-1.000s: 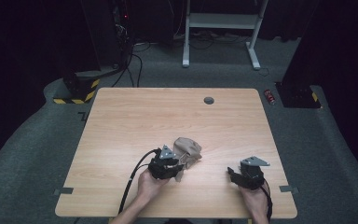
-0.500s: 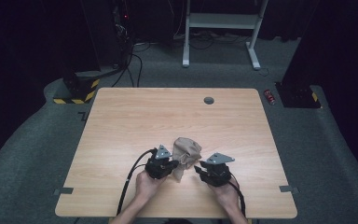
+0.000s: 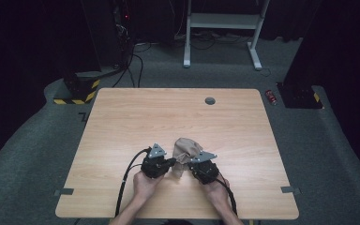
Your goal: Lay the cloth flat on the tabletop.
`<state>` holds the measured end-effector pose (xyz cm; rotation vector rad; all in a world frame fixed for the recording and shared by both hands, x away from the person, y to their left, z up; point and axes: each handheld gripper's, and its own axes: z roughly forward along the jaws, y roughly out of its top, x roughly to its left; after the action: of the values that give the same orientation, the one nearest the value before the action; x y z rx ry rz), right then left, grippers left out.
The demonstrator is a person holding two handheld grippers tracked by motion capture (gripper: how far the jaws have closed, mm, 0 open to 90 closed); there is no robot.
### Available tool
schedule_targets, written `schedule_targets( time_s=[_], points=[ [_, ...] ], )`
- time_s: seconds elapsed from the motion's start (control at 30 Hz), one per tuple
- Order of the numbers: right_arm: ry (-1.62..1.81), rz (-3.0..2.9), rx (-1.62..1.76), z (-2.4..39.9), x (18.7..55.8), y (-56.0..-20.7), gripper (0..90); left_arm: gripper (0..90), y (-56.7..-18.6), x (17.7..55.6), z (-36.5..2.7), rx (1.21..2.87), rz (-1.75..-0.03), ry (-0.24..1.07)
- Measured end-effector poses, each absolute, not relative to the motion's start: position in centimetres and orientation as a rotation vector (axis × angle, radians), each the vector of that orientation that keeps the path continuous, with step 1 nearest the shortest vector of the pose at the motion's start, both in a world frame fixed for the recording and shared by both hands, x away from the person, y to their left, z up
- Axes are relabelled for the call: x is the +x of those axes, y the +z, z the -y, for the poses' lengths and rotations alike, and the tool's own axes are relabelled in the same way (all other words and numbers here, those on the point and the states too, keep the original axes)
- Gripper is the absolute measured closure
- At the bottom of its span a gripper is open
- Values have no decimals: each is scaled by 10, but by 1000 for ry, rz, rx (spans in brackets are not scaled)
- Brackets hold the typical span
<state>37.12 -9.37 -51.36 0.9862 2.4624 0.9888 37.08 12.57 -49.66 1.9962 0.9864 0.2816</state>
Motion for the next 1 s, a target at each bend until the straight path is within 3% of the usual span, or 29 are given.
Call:
schedule_targets(
  time_s=[0.37, 0.5, 0.67, 0.77, 0.93, 1.0],
  points=[
    [1028, -2414, 1012, 116, 367, -506, 886, 888, -496, 372, -143, 1984, -1042, 321],
    [1063, -2361, 1037, 118, 365, -504, 663, 886, -500, 374, -146, 1980, -1059, 323],
    [1072, -2365, 1015, 113, 369, -505, 614, 880, -504, 374, -147, 2000, -1066, 313],
    [1063, -2388, 1000, 105, 373, -506, 642, 801, -502, 373, -146, 1993, -1060, 327],
    [1050, -2426, 977, 97, 382, -507, 882, 586, -494, 372, -137, 1997, -1005, 321],
    [1064, -2425, 966, 96, 382, -503, 891, 539, -491, 373, -131, 2014, -976, 314]
  ],
)
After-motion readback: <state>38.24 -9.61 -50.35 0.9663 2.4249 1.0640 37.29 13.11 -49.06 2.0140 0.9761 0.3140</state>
